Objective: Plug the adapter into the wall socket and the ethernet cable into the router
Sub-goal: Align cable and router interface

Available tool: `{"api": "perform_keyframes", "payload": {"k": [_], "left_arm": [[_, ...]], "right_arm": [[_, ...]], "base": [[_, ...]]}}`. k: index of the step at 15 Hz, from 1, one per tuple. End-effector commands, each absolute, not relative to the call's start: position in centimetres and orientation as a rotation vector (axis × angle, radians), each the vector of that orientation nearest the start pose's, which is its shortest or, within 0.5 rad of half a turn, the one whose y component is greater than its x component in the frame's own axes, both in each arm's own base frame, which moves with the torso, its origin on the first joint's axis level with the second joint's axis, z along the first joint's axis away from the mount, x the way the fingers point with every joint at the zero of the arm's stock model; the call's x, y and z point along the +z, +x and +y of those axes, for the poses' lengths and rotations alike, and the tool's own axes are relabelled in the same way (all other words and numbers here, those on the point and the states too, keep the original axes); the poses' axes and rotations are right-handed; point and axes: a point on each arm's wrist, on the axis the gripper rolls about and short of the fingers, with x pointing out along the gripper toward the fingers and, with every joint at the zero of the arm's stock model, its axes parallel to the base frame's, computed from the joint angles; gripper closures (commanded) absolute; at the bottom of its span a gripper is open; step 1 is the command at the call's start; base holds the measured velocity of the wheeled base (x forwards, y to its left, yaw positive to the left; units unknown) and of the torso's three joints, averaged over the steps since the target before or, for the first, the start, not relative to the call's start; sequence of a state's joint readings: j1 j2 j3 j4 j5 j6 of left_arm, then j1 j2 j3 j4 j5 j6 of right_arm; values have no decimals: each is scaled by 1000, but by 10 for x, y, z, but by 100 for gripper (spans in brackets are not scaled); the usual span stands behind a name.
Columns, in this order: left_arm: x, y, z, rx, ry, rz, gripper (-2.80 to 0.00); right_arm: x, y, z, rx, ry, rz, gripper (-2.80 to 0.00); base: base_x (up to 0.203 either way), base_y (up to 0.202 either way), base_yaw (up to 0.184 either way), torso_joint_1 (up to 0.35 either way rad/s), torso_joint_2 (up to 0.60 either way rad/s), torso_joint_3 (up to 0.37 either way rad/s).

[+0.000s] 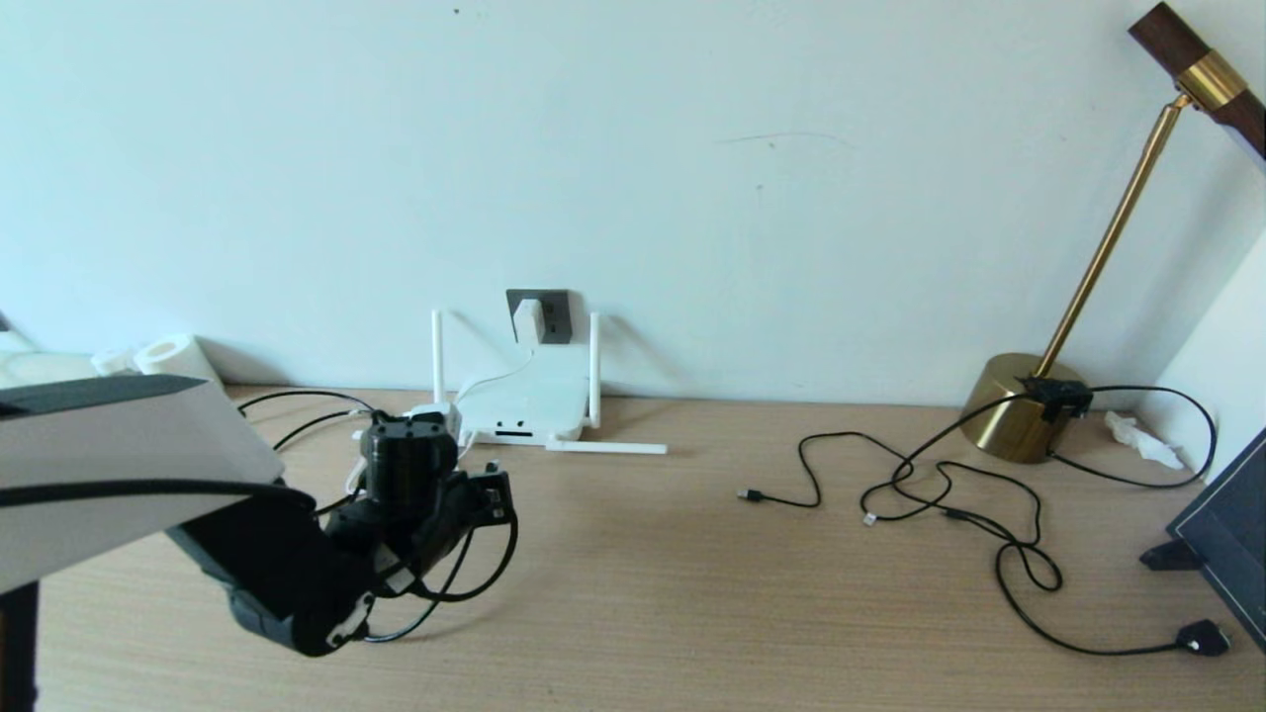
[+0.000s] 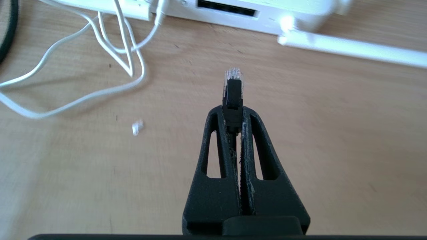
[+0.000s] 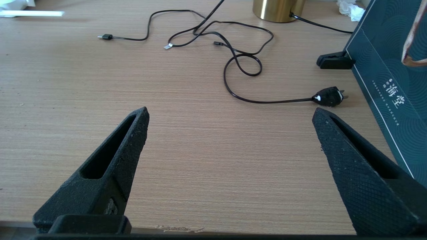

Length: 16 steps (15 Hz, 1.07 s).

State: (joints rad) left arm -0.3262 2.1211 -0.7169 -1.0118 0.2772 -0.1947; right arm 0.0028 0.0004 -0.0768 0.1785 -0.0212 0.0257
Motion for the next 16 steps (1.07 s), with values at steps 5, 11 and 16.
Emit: {"api": "perform_keyframes", "payload": {"k": [5,11,16], "left_arm": [[49,371,-98,-17,-89,433,0],[45,391,-92,8,-93,432,0],[49,392,-83,29,-92,423,0]], "right_arm": [[78,-30,-1,-20,25,103,-280],[78,-30,-1,-20,25,103,-280],[78,-30,-1,-20,25,103,-280]], "base": [[0,0,0,0,0,0],[0,0,0,0,0,0],[0,0,0,0,0,0]]}}
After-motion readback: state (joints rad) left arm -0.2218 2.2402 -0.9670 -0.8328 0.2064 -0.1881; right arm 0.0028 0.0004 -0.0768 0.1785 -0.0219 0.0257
